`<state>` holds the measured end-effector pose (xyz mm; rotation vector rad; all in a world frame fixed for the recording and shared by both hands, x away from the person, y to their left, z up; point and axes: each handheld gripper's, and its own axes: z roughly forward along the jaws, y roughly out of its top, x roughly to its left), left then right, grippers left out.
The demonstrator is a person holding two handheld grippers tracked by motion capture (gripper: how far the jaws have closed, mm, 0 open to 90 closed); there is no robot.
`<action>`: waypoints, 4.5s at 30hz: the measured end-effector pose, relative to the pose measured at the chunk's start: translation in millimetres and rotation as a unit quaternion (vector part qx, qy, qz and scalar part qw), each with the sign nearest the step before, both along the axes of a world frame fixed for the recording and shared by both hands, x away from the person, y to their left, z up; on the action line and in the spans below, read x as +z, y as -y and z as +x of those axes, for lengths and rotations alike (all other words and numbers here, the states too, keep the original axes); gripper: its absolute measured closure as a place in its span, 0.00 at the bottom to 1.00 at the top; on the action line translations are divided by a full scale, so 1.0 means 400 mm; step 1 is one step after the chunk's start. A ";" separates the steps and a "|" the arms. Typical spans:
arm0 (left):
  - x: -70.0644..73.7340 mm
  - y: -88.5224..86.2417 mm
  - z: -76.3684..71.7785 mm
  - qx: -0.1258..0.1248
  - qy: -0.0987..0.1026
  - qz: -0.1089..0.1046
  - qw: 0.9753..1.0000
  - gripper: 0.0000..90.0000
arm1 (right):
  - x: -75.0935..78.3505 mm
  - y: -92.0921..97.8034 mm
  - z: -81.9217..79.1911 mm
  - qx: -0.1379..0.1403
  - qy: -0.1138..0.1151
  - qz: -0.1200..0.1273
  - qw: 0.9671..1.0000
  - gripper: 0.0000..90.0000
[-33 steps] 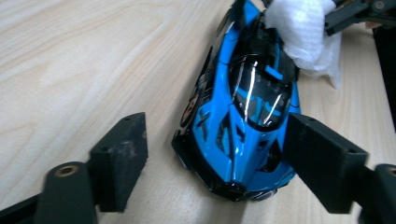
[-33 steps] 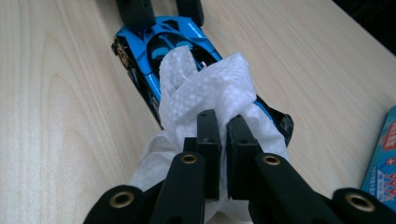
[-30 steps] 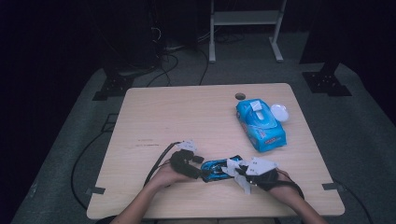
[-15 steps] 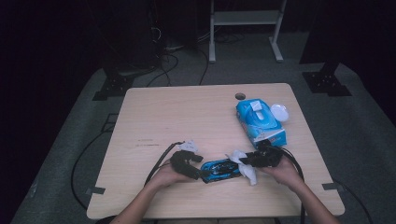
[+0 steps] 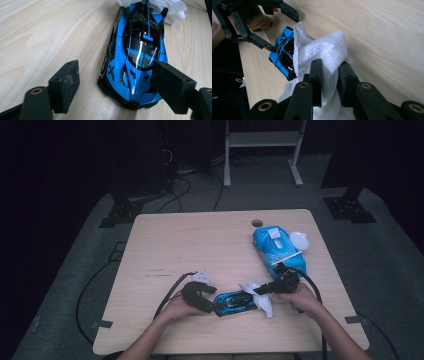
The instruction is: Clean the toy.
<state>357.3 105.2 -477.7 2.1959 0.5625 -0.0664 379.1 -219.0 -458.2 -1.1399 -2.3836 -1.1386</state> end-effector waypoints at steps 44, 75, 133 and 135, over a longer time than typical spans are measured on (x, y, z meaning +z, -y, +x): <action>0.022 -0.006 -0.028 -0.043 0.115 -0.021 0.992 0.69 | 0.140 -0.103 -0.157 -0.006 0.291 -0.059 0.955 0.92; 0.016 -0.013 -0.028 -0.034 0.151 -0.018 0.988 0.78 | 0.094 -0.261 -0.092 -0.012 0.286 -0.083 0.955 0.93; 0.015 -0.001 -0.021 -0.033 0.149 -0.024 0.988 0.78 | 0.100 -0.174 -0.095 -0.065 0.309 -0.100 0.944 0.95; 0.015 0.001 -0.020 -0.035 0.148 -0.023 0.988 0.77 | 0.093 -0.211 -0.103 -0.038 0.307 -0.094 0.946 0.95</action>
